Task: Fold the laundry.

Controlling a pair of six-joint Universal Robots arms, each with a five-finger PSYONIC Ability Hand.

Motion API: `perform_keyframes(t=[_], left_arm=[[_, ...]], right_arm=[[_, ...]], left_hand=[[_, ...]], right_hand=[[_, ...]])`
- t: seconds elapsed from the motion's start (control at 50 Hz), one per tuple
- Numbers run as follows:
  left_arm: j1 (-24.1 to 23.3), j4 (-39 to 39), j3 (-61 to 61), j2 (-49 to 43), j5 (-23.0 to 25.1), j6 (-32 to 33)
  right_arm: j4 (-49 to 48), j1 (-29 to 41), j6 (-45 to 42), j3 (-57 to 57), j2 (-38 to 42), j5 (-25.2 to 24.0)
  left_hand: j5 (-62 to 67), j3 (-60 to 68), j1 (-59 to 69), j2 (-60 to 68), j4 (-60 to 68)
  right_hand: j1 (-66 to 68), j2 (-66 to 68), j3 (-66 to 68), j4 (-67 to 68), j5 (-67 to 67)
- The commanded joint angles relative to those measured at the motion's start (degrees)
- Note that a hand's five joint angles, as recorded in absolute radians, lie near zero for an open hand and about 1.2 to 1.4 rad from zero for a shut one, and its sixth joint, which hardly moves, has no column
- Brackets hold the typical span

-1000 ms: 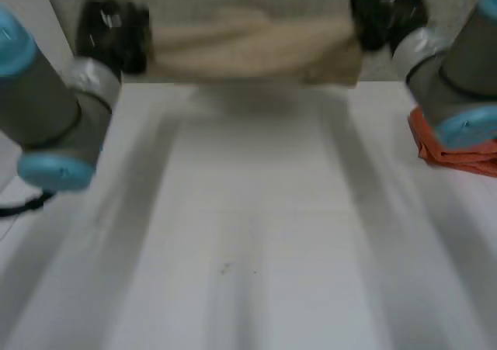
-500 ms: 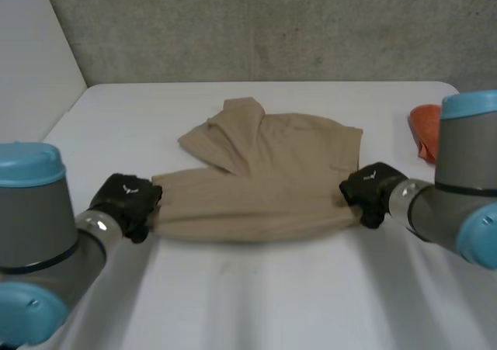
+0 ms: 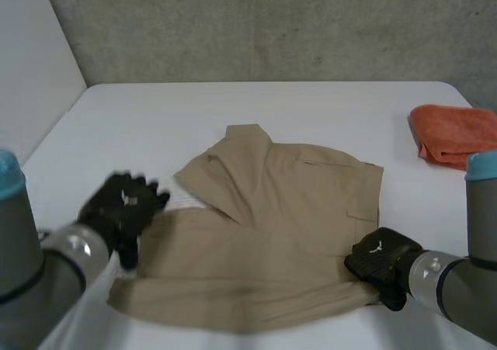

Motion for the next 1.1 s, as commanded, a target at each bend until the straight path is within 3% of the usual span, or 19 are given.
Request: perform_keyframes(t=[0.02,0.16,0.38,0.5,0.72,0.76,0.96,1.1], left_arm=[[2.4,7.3,8.7,-7.1,8.0,-1.7],[2.7,7.1,22.7,-22.1,15.1,-8.3],[3.8,6.4,39.1,-38.9,16.2,-9.1],[4.2,3.5,43.5,-43.3,16.0,-8.5],[4.3,2.9,45.1,-45.8,15.4,-5.4],[4.5,2.8,45.2,-45.9,13.6,-4.9],[3.6,3.0,44.1,-45.1,-3.5,-2.0],[1.8,3.0,40.5,-42.5,-7.4,-2.2]], right_arm=[[-6.2,-0.3,1.9,4.1,-0.9,-0.3],[-9.0,-0.3,2.6,5.1,-0.9,-0.3],[-11.9,-0.3,6.3,5.9,-0.9,-0.4],[-12.6,-0.3,6.3,6.5,-0.9,-0.4],[-13.2,-0.5,6.3,6.4,-1.2,-0.4],[-13.2,-0.7,6.3,6.4,-1.4,-0.4],[-13.2,-0.7,6.5,6.2,-1.8,-0.3],[-13.2,-0.5,7.8,6.2,-1.7,-0.3]], left_hand=[[2.5,1.7,2.6,1.7,2.1],[7.5,6.8,7.7,6.8,7.2],[19.3,18.5,19.5,18.6,18.9],[23.3,22.6,23.5,22.6,23.0],[55.3,54.5,55.4,54.5,54.9],[64.2,63.4,64.3,63.4,63.8],[64.2,63.5,64.4,63.5,63.8],[64.2,63.5,64.4,63.5,63.8]], right_hand=[[25.0,12.5,12.5,12.0,13.6],[25.0,12.5,12.5,12.0,13.6],[25.0,12.5,12.5,12.0,13.6],[25.0,12.5,12.5,12.0,13.6],[25.0,12.5,12.5,12.0,13.6],[25.0,12.5,12.5,12.0,13.6],[25.0,12.5,12.5,12.0,13.6],[25.0,12.5,12.5,12.0,13.6]])
